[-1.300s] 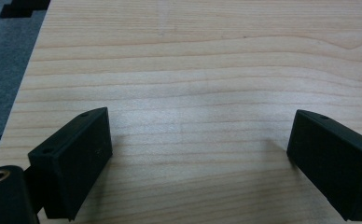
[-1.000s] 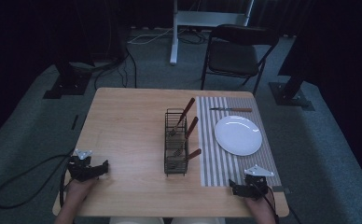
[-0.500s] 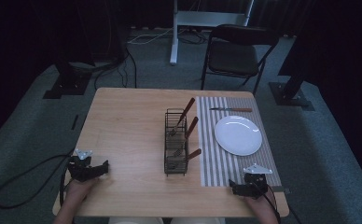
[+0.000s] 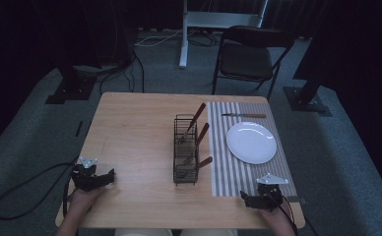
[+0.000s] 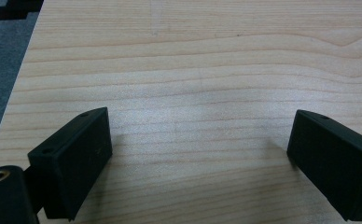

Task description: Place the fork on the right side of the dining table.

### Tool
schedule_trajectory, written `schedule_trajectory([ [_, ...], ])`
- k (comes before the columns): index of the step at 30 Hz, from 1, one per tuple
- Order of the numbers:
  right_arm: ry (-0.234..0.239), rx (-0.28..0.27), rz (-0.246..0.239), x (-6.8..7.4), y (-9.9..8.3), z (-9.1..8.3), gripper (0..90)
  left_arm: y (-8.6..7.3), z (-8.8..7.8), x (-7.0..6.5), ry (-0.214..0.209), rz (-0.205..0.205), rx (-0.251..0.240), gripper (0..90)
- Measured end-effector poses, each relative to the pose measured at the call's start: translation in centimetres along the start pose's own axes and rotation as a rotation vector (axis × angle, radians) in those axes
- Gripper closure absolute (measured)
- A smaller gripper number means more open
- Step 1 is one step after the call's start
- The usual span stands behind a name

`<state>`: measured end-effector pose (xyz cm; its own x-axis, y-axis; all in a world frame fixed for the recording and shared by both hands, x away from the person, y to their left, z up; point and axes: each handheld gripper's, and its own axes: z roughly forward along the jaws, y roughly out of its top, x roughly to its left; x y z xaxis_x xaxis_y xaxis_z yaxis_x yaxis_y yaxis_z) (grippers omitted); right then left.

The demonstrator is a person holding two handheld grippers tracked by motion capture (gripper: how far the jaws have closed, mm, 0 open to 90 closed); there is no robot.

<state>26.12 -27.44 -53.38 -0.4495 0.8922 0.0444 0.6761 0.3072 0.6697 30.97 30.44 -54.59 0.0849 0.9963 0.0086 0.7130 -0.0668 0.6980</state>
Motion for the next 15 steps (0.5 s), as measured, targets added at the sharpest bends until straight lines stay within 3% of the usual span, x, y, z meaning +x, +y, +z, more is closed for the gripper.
schedule_trajectory([
  [8,0.032,-0.028,-0.026,1.2,0.8,-0.6,15.8,0.0,0.0,0.0,0.000,0.000,0.001,6.9],
  [15,0.091,-0.049,-0.034,2.3,1.9,-1.2,15.8,0.0,0.0,-0.1,-0.001,0.000,0.000,6.9],
])
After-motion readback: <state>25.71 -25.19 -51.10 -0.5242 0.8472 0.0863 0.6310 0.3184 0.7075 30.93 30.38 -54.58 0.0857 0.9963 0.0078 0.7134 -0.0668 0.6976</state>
